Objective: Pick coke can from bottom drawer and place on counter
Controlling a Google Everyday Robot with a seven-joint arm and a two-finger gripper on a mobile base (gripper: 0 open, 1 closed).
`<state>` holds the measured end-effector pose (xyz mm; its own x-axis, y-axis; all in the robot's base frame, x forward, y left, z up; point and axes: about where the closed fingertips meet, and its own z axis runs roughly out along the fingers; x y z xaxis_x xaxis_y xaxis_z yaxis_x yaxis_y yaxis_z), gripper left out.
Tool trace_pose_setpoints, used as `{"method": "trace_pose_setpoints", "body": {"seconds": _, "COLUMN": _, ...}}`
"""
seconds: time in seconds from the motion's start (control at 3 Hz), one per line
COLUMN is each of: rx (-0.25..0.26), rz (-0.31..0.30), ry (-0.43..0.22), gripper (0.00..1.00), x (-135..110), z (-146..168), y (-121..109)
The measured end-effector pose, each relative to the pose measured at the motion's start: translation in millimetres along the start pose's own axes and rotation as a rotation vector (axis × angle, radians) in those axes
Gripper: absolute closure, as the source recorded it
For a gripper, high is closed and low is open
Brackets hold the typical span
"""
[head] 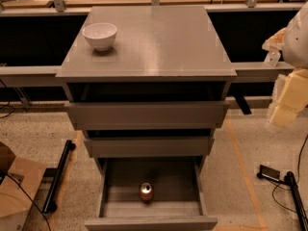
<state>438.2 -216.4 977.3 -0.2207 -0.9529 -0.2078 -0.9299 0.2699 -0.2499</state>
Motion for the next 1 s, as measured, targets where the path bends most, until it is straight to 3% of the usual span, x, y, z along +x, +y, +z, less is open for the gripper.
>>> {"method": "trace_pose_setpoints", "body": {"seconds": 0.67, "rx": -0.003, "rz": -0.001, "ry": -0.024, "gripper": 0.00, "x": 0, "z": 3, "y": 0}}
{"method": "trace_pose_setpoints", "body": {"seconds": 1.0, "rx": -0.045, "rz": 0.006, "ry": -0.095, "gripper": 0.00, "x": 7, "z": 30, "y": 3}}
